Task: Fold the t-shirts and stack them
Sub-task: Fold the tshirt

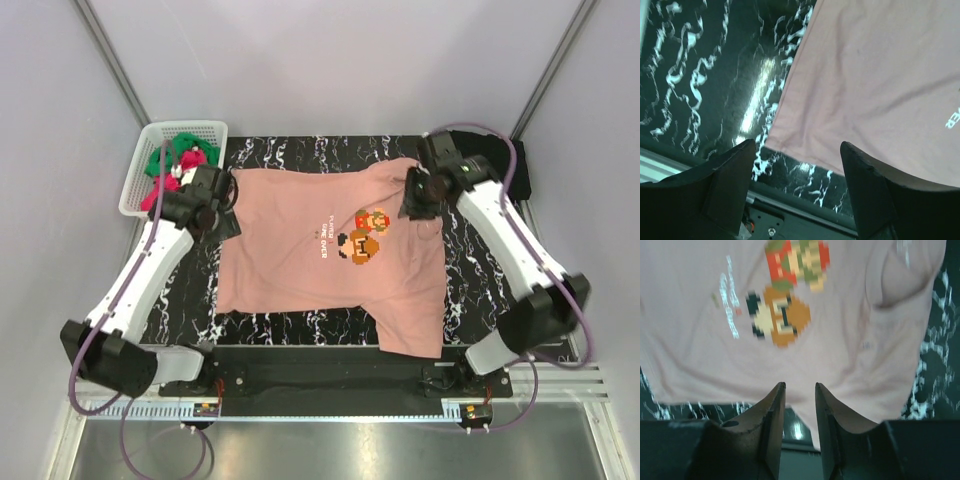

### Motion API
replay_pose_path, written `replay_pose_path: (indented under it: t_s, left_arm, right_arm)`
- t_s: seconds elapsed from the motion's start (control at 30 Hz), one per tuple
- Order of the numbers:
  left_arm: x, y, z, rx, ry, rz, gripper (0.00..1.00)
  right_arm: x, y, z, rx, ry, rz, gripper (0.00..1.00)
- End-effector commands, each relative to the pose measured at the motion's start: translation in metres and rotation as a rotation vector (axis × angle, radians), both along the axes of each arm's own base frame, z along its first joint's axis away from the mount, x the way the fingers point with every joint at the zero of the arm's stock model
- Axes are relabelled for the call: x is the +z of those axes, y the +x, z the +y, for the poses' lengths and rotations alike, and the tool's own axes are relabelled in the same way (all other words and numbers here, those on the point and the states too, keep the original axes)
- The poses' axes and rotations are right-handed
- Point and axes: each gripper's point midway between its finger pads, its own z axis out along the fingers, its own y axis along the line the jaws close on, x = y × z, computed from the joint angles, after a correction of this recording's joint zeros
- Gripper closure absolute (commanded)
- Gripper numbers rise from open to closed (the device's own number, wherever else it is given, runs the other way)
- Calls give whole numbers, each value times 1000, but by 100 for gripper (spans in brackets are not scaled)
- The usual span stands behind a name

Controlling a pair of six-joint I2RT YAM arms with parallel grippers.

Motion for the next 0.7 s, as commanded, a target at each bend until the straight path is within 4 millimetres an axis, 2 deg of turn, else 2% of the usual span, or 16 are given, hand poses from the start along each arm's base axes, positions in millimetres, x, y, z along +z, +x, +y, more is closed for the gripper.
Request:
replay_pose_path:
  t_s: [0.0, 0.07, 0.1, 0.17, 0.2, 0.23, 0.27, 0.3, 0.33, 0.47, 0.53, 0.57, 0.6, 0.67]
  left_arm:
    - [22, 37, 0, -43, 73, -54, 25]
    - [27, 58, -16, -79, 1, -104, 25]
    - [27, 68, -18, -76, -21, -111, 25]
    - [29, 84, -28, -98, -74, -128, 25]
    - [27, 94, -32, -117, -66, -117, 25]
    - [26, 100, -34, -131, -64, -114, 25]
    - [24, 105, -35, -152, -57, -106, 25]
    - [18, 111, -35, -160, -48, -89, 25]
    - [15, 116, -35, -165, -46, -88, 25]
    - [1, 134, -32, -183, -99, -84, 26]
    - [-9, 143, -35, -192, -113, -70, 27]
    - [-10, 147, -36, -197, -112, -68, 27]
    - [-20, 150, -36, -196, -110, -43, 27]
    - [-27, 156, -41, -209, -122, -40, 27]
  right_arm:
    - [14, 73, 0, -15, -83, -99, 62]
    - [13, 101, -6, -43, -88, -101, 61]
    - [12, 131, -18, -81, -32, -99, 58]
    - [8, 157, -31, -129, 44, -66, 57]
    - [5, 187, -40, -156, 54, -81, 57]
    - [-5, 193, -59, -175, 16, -52, 57]
    - [-40, 209, -68, -183, -36, 2, 57]
    - [-20, 226, -74, -189, -49, -80, 58]
    - [-29, 237, -86, -217, -32, -82, 58]
    - [-66, 264, -95, -271, 74, -55, 58]
    - [-71, 278, -92, -269, 121, -84, 57]
    - [-81, 281, -87, -253, 139, -73, 59]
    - [-86, 283, -86, -252, 140, -71, 59]
    - [-94, 288, -86, -239, 135, -81, 59]
